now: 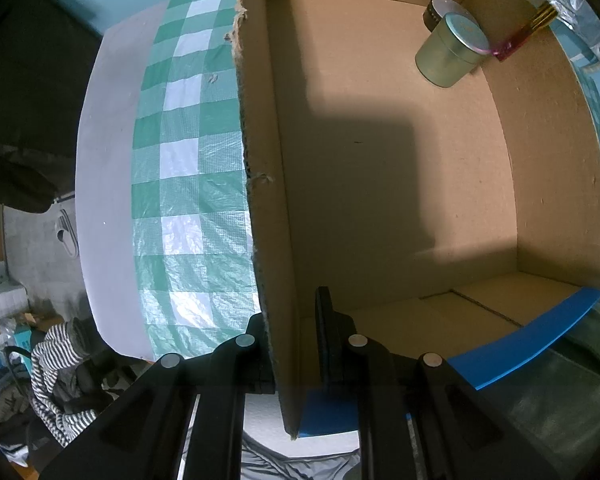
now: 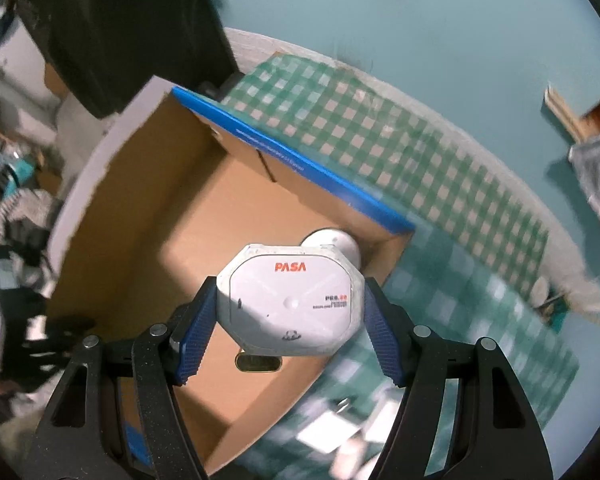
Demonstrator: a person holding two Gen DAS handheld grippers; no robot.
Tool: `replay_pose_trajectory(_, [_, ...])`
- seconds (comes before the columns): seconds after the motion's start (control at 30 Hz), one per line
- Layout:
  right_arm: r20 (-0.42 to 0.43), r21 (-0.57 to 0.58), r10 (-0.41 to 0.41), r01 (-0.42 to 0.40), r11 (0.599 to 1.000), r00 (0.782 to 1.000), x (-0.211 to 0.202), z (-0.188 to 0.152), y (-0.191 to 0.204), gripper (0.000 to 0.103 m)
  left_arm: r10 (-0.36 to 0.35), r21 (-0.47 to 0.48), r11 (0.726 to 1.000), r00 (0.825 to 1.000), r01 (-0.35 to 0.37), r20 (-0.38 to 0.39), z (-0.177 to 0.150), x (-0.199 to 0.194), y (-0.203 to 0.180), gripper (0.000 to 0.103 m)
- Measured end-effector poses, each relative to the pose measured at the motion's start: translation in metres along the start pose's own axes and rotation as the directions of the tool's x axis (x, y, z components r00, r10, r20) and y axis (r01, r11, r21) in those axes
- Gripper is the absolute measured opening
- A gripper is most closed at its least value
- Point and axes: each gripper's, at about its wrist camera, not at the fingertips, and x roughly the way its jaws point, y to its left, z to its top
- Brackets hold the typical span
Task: Organize rigid objects
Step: 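Lower the PASA device into the box and open the right gripper, then move the right gripper back over the white square charger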
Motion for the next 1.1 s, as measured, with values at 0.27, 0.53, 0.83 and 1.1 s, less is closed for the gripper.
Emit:
replay_pose_trajectory(0.27, [-0.005,-0.079,-0.078,0.077,0.994,0.997,0.025,0.001,0.008,0.07,-0.003,-0.004,1.0,1.0,0.003,-0.005,0.002,0.0,0.0,0.014])
replay_pose_trajectory(0.53, [0.014,-0.04,-0.061,0.061,0.997,0.998,0.019,0.01,0.005,0.079,-0.003,-0.009,1.0,1.0,0.003,-0.008,0.002,0.001,0.003,0.014])
replay_pose_trajectory(0.83, [0.051,0.067,0.001,-0.004,0.998,0.999,-0.011,0.019,-0.023,0.079,0.001,-0.002,1.0,1.0,-0.001,-0.012,0.002,0.002,0.001,0.014])
replay_pose_trajectory(1.1, [0.057,0.138,-0.007,-0.001,0.99,0.998,-0.025,0.003,-0.048,0.079,0.011,0.012,1.0,1.0,-0.011,-0.019,0.003,0.002,-0.003,0.014])
